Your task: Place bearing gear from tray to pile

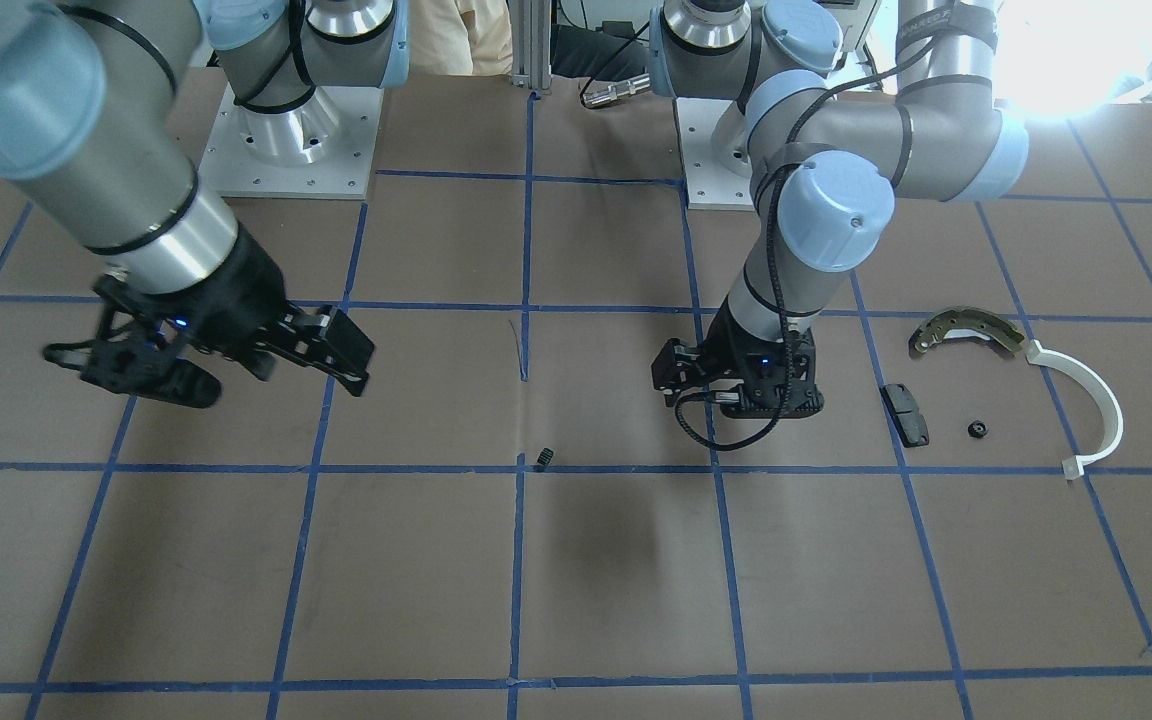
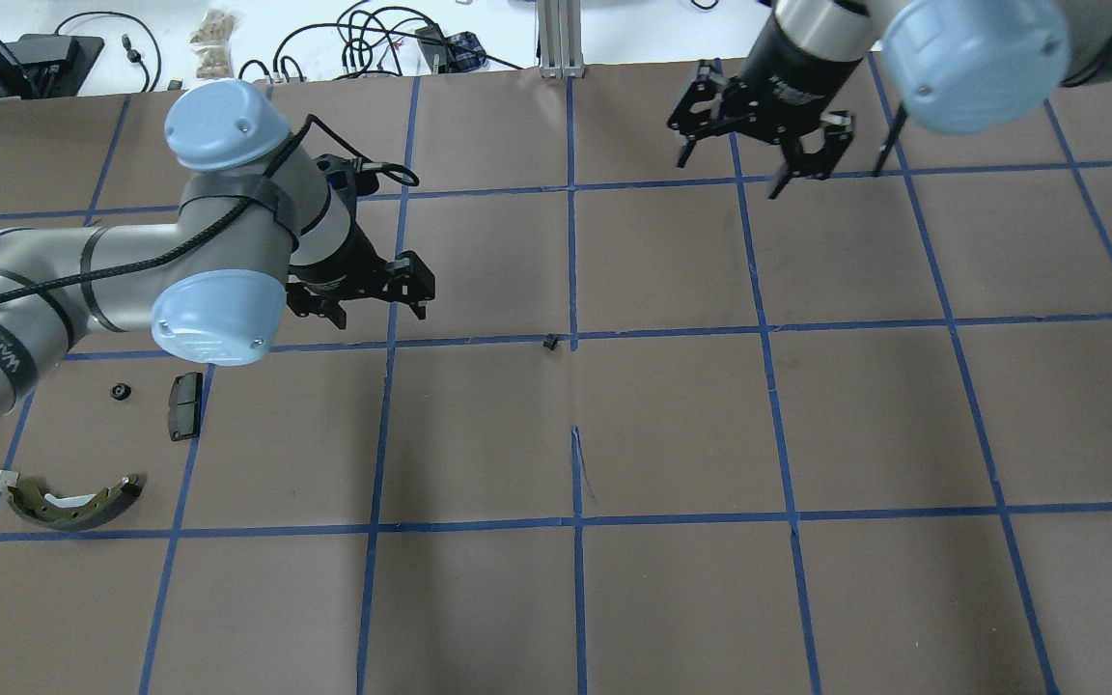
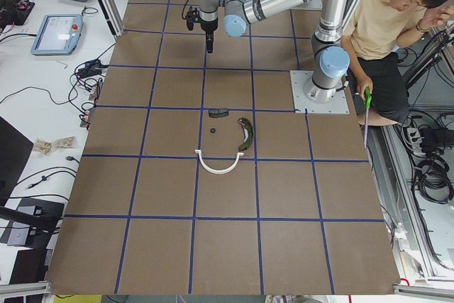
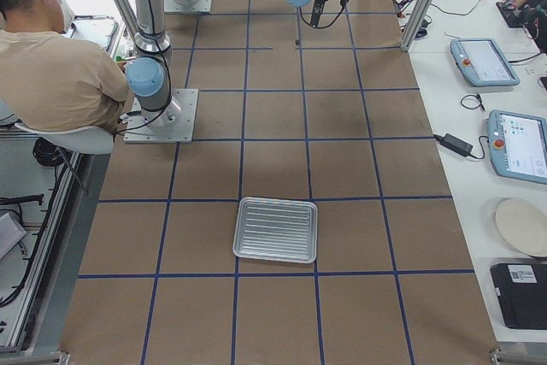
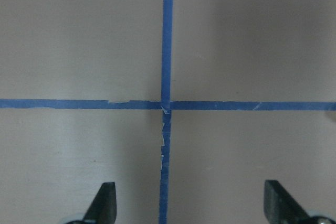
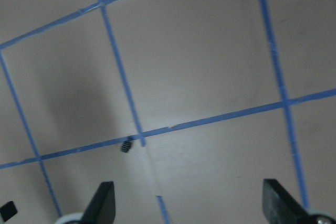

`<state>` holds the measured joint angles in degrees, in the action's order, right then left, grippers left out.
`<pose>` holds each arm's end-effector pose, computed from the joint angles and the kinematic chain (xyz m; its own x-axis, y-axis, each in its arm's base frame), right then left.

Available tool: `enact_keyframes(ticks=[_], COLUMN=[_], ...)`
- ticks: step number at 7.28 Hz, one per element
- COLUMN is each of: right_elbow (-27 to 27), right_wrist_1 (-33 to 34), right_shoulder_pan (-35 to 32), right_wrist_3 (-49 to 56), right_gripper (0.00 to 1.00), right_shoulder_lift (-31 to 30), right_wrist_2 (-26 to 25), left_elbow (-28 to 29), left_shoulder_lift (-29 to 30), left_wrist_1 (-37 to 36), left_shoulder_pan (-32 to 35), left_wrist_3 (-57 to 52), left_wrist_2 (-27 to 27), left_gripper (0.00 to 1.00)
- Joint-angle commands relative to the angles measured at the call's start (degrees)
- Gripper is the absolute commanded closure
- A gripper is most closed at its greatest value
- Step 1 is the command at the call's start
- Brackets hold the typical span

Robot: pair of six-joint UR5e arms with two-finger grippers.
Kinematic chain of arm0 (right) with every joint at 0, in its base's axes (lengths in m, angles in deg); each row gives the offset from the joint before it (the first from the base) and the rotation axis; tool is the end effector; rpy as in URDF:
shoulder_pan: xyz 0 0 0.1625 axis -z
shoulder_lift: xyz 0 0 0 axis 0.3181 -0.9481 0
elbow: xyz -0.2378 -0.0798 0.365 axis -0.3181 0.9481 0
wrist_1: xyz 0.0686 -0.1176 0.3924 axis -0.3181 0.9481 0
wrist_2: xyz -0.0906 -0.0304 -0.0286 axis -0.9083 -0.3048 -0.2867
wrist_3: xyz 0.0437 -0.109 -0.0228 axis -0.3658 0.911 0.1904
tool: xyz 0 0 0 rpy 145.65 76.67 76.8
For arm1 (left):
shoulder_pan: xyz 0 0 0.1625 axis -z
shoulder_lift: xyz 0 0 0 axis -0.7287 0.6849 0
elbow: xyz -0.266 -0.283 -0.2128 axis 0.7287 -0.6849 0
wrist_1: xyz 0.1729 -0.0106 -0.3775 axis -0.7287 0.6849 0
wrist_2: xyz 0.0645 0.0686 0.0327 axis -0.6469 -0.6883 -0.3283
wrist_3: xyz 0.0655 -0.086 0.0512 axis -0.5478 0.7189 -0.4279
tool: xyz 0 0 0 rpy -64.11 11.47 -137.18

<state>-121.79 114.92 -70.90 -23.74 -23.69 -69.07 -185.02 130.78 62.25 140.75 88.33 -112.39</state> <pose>0.1474 -0.5770 0.4519 -0.9531 0.2570 -0.1600 0.2542 0.9664 0.0382 -0.1796 -0.5259 0.2848 -0.9955 -0.0500 0.0810 -0.0510 0.9987 -0.0098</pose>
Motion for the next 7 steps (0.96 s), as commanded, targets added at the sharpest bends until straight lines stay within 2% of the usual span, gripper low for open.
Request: enact_keyframes(ticks=[1, 2, 4, 5, 7], right_elbow=[2.6, 2.2, 1.4, 1.2, 1.3], right_wrist_1=[-8.9, -9.0, -6.7, -4.3, -2.4], right_shoulder_pan=[2.5, 2.4, 2.3, 2.3, 2.2], right_wrist_3=[3.8, 4.0, 9.5, 11.8, 11.4], right_gripper=[0.00, 0.00, 0.00, 0.00, 0.00], right_shoulder_lift=[-5.1, -6.7, -6.7, -6.6, -6.7], right_wrist_2=[-10.8, -10.8, -11.0, -10.6, -10.6], left_elbow=[3.6, 5.1, 7.1, 7.9, 7.4], left_shoulder_lift=[6.0, 9.7, 14.6, 16.9, 18.6], left_wrist_1=[-3.8, -7.0, -12.6, -12.8, -14.3], left_shoulder_pan=[7.9, 10.1, 12.5, 13.9, 15.3], left_wrist_3=[2.1, -4.6, -7.7, -9.2, -9.6], left_wrist_2=[0.4, 0.3, 0.3, -0.2, -1.0], left_gripper=[0.00, 0.00, 0.00, 0.00, 0.07])
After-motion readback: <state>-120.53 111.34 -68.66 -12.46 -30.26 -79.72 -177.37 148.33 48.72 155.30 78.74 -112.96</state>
